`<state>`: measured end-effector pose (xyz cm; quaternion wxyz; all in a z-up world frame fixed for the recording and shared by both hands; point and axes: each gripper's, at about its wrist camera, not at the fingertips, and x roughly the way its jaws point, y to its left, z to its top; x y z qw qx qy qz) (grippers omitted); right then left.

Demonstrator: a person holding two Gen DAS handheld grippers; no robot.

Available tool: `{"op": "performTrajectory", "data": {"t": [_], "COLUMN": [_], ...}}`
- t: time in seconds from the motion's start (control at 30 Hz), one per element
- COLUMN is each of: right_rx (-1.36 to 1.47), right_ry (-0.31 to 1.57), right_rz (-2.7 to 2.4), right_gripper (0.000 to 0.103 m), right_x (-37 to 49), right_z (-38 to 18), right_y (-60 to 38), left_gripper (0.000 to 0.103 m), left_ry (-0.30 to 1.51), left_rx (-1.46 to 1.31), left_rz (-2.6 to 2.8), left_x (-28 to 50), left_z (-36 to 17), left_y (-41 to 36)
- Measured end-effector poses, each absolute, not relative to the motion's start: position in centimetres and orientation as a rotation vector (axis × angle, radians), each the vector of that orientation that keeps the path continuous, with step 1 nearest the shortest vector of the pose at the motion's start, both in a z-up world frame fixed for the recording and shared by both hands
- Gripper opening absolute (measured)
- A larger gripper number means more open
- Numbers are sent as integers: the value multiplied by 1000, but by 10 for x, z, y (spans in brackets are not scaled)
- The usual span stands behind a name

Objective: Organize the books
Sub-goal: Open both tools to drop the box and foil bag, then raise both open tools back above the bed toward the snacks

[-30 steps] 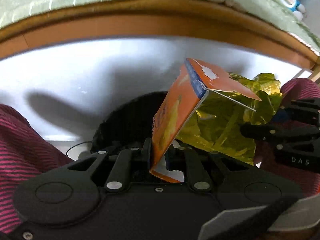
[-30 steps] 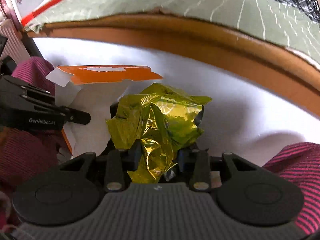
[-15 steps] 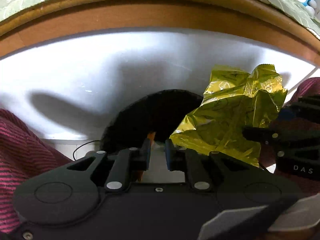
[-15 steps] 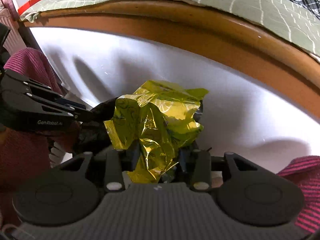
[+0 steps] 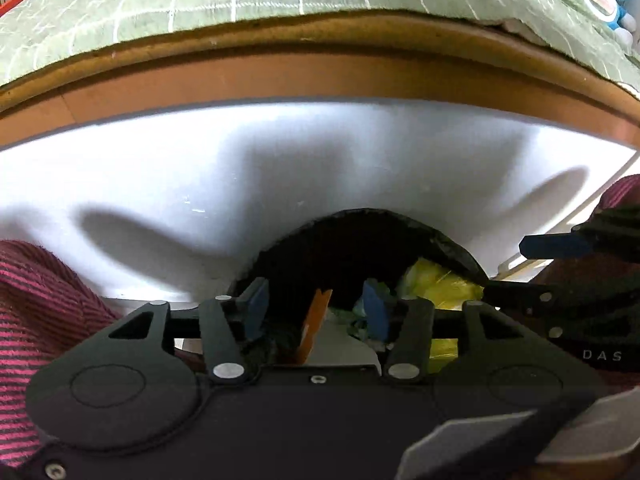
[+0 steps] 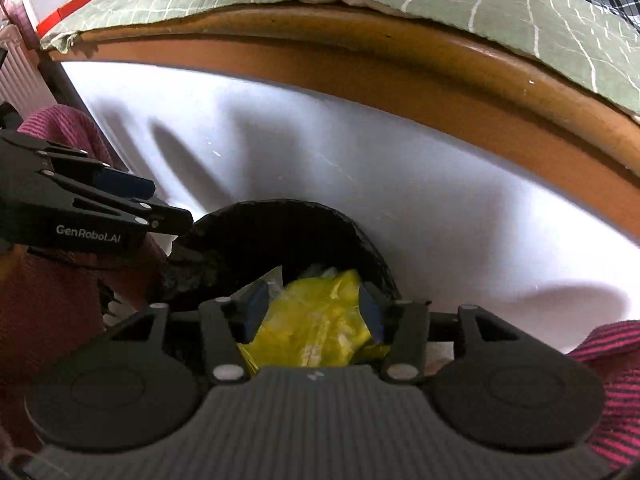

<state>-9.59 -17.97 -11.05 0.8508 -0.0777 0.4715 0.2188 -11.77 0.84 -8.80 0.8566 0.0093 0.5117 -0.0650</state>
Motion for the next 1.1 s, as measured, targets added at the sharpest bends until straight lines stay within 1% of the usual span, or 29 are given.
{"op": "performTrajectory", "data": {"t": [0.27, 0.5, 0.7, 0.9, 1.1], "right_rx": [-126, -82, -68, -65, -61], "right_ry": [971, 885, 793, 708, 628], "right_rz": [454, 469, 477, 491, 462], "right_gripper": [66, 66, 68, 71, 74], "right_x": [-92, -97, -102, -107, -98], "right_z": [-105, -79, -52, -26, -7], "right_y": [-184, -188, -192, -195, -199], "left_gripper": [60, 68, 75, 79, 84], "left_ry": [1058, 1018, 929, 831, 726], "left_rx": [16, 11, 28, 44, 50], "left_rz": [-139, -150, -185, -225, -241], "left_x": [-115, -116, -122, -129, -122], "left_z": [-86, -69, -36, 1, 27], "left_y": [13, 16, 13, 8, 2]}}
